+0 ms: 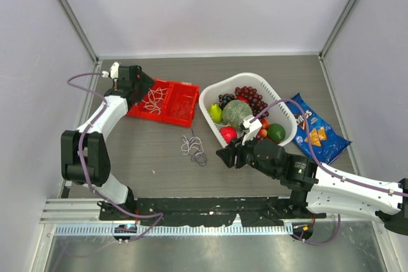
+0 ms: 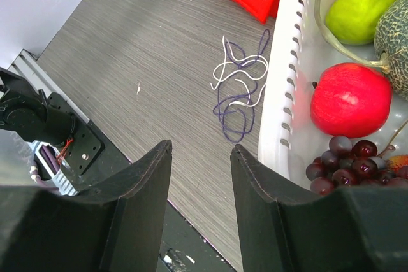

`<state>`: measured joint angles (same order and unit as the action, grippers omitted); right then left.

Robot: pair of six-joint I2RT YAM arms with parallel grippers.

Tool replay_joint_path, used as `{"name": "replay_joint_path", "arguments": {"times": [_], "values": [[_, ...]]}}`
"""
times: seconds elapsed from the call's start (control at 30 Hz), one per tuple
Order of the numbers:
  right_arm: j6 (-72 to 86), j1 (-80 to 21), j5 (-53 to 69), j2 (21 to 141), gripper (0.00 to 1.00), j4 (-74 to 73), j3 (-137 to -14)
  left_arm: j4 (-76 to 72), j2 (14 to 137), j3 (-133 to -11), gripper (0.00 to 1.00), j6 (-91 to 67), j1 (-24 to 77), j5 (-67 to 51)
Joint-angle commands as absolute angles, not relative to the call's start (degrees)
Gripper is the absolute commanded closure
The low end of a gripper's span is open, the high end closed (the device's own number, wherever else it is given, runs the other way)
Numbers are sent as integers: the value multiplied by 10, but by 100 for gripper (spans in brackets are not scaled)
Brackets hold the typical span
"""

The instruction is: Untangle the cables

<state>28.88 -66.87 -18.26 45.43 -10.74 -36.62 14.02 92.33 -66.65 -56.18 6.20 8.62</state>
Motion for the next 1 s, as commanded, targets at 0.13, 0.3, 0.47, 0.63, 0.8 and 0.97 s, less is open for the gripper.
{"name": "replay_joint_path", "arguments": {"times": [0.13,0.3,0.47,0.63,0.8,0.97], "values": [[297,-668,-179,453,52,-75,-369,148,882,-654,21,-545,42,156],[295,-668,-182,444,52,-84,-372,154,924,-688,27,-497,9,171],[290,-668,-184,440,52,-85,-372,127,973,-713,44,-416,3,151],[286,-668,-181,445,52,-87,-376,100,1012,-726,52,-383,3,135],[283,-668,-182,448,52,-90,-381,98,1028,-730,64,-381,3,144],[283,-667,-180,453,52,-90,-383,91,1034,-736,96,-373,3,142]]}}
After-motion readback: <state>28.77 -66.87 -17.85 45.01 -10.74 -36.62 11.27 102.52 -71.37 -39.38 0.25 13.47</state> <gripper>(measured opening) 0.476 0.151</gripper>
